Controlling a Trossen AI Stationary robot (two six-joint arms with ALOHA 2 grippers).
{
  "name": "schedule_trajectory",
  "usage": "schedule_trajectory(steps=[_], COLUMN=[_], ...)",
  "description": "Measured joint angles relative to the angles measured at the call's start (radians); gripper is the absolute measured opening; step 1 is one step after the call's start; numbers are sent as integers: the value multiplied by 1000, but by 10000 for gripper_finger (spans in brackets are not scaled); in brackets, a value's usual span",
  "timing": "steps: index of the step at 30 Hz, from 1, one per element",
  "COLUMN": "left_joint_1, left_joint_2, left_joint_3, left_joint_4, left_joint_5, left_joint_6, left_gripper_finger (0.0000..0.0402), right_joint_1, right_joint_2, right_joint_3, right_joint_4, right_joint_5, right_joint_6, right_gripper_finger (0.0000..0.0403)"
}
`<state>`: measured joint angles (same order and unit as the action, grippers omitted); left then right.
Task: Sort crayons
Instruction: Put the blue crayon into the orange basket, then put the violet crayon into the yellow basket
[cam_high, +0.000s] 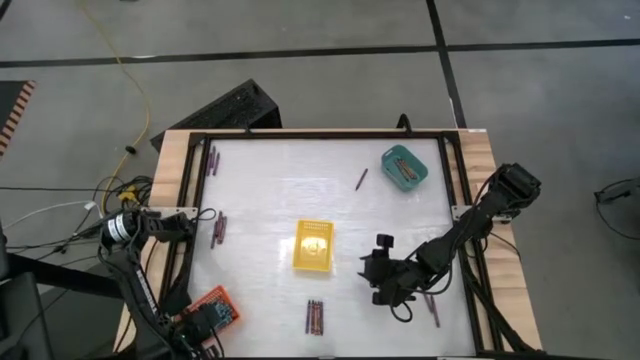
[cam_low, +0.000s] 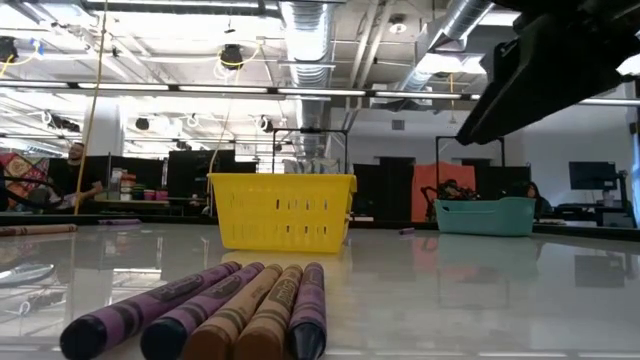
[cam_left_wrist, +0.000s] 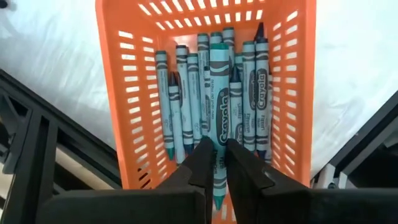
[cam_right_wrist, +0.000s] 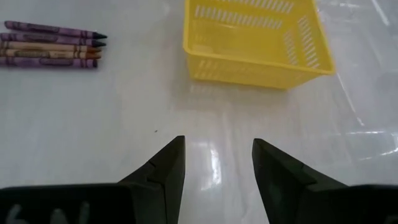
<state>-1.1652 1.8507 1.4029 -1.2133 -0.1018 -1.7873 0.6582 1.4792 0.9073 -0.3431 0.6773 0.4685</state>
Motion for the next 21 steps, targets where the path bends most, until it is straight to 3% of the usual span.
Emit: schedule_trajectory(steps=[4,14,21], left_joint_1=[1,5,26], left_joint_2=[0,-5,-61], left_joint_3=[0,0,34], left_joint_4=[0,-9,-59], left_joint_5=[-1,-45,-260], left_joint_6=[11,28,57], left_gripper_finger=[43,126,138], right_joint_1=[3,23,85], right_joint_2=[0,0,-1], right_joint_3=[0,0,0], right_joint_4=[-47,-388,-527], right_joint_5=[-42,-177,-287], right_joint_6=[65,409,678], right_gripper_finger=[180,180,180])
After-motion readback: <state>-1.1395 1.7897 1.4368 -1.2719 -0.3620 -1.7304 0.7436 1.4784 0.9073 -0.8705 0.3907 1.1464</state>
